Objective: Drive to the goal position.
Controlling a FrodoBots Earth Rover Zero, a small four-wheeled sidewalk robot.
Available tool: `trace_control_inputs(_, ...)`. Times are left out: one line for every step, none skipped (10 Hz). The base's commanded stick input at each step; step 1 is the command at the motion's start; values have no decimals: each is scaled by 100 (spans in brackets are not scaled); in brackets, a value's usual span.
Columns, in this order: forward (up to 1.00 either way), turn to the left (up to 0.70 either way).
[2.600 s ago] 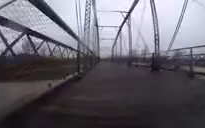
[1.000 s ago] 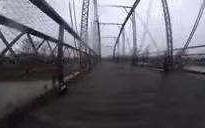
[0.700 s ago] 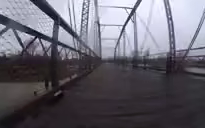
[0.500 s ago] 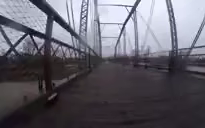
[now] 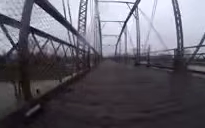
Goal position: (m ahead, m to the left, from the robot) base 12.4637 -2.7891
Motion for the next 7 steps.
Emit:
trace_control_inputs(100,0)
trace_control_inputs(100,0)
trace_control_inputs(100,0)
trace_control_inputs(100,0)
trace_control_inputs(100,0)
trace_control_inputs(100,0)
trace_control_inputs(100,0)
